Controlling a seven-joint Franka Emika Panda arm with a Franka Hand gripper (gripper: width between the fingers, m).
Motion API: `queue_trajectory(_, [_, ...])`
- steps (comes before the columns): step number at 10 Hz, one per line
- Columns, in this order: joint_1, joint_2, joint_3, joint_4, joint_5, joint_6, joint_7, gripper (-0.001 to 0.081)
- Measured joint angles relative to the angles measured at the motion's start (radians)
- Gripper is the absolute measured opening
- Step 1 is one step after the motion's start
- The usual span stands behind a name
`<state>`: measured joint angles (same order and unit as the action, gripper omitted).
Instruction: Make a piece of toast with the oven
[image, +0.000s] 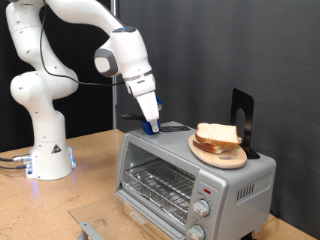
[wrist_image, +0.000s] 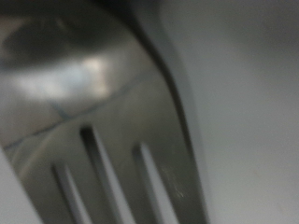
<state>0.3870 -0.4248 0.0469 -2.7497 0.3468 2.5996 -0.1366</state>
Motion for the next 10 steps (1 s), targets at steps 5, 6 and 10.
queue_trajectory(5, [0.024, 0.007, -0.003, 0.032, 0.026, -0.012, -0.009, 0.0682])
queue_trajectory(6, [0.025, 0.008, -0.003, 0.036, 0.026, -0.016, -0.010, 0.0682])
queue_trajectory(10, [0.024, -0.004, -0.034, 0.084, 0.025, -0.126, -0.046, 0.0682])
